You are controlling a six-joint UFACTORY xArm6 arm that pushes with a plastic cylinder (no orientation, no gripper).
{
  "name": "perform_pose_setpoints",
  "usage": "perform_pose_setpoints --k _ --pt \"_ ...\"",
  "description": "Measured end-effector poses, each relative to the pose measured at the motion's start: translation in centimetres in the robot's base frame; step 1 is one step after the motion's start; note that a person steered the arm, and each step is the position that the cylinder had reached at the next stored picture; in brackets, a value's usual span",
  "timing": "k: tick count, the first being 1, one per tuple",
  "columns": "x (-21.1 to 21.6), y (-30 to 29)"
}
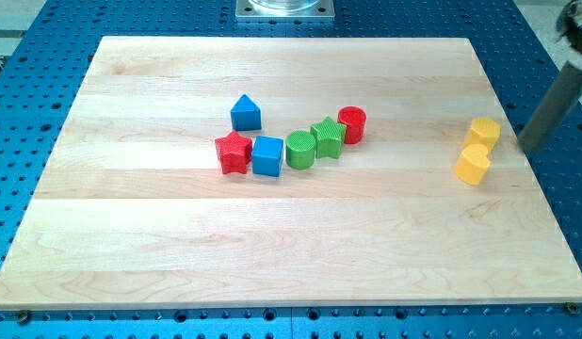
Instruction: Push the heart into the hexagon
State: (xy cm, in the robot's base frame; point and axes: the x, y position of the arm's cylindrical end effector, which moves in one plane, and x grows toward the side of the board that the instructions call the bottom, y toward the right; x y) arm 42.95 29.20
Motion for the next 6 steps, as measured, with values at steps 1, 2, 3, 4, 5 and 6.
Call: perform_pose_setpoints --k 1,2,3,4,5,6 --pt "-0.1 -2.8" --pt "5.2 -0.4" --pt "9.2 -6.7" --pt "4.8 -8.3" --pt "6.9 -10.5" --pt "6.8 -12.6"
